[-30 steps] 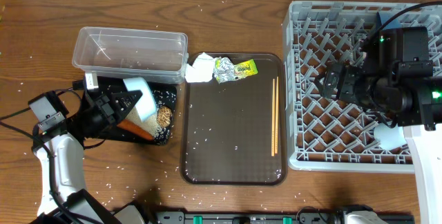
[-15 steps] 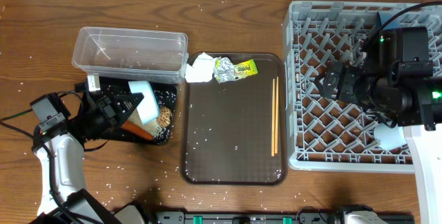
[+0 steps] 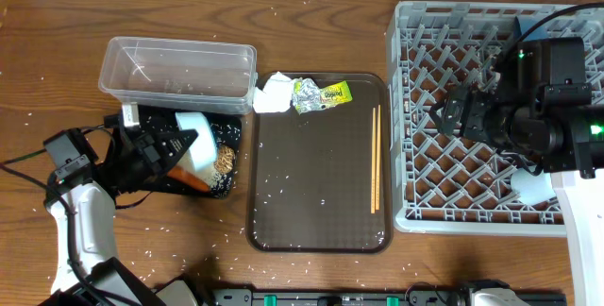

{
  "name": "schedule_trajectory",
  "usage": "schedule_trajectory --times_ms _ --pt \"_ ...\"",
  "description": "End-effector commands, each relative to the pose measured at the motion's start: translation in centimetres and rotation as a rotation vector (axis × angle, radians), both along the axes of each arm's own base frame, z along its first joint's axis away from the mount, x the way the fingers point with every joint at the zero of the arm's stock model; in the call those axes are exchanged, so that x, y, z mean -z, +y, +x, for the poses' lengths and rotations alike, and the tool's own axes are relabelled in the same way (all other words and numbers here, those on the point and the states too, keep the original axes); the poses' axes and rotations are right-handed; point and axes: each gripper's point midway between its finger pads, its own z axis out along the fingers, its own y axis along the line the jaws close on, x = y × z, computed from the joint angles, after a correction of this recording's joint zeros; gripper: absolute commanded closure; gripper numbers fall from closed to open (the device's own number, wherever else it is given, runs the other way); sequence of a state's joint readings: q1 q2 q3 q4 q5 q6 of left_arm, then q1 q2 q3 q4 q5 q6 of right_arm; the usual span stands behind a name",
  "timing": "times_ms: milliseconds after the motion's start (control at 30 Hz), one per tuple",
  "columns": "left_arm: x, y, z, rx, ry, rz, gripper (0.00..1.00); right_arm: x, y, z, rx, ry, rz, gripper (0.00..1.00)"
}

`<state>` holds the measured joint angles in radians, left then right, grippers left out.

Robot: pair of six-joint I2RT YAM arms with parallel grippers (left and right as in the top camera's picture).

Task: Sort waste into correct bins and load items into the dishwasher rack
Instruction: 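Lift rice bowl with left gripper and tip rice onto black tray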

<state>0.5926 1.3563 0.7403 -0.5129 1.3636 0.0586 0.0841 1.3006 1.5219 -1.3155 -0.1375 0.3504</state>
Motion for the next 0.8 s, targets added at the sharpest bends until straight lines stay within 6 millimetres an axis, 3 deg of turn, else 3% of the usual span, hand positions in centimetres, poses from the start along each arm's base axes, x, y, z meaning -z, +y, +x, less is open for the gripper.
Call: schedule_trajectory --times_ms 0,133,200,233,300,333,433,600,700,767 --pt "-0.2 -0.2 0.0 0.012 -0.014 -0.024 0.94 -0.1 -0.4 -0.1 -0.009 -0.007 -0.016 0.01" --pt "-2.2 -0.9 -0.4 0.062 -0.113 -0.093 0.94 -0.1 -0.4 -0.1 -0.008 -0.005 -0.016 0.01" --pt "0.2 -0.1 -0.2 0.022 -0.043 0.025 0.94 -0.1 -0.4 -0.1 -0.008 -0.005 -0.016 0.01" --pt "0.2 0.0 -0.1 0.001 0.009 -0.018 0.94 -0.1 -0.4 -0.1 -0.008 -0.005 -0.016 0.01" --pt "-2.6 -0.9 -0.5 0.071 -0.144 -0.108 0.94 -0.1 -0.4 -0.2 -0.009 -0.003 -0.016 0.01" --pt "-2.8 -1.1 -0.6 0.087 -0.191 -0.089 0.94 0.0 -0.4 -0.2 -0.012 -0.002 -0.018 0.01" --pt "1.0 0.2 0.0 -0.008 0.032 0.011 0.94 0.0 -0.4 -0.2 -0.018 -0.003 -0.021 0.01" --pt "-1.9 -0.8 -0.3 0.057 -0.1 -0.095 0.94 0.0 -0.4 -0.3 -0.018 0.001 -0.022 0.01" --pt "1.1 0.2 -0.1 -0.027 0.088 -0.022 0.94 0.0 -0.4 -0.2 -0.018 -0.002 -0.021 0.01" --pt "-1.0 -0.5 -0.2 0.03 -0.026 -0.087 0.94 0.0 -0.4 -0.2 -0.018 -0.003 -0.021 0.01"
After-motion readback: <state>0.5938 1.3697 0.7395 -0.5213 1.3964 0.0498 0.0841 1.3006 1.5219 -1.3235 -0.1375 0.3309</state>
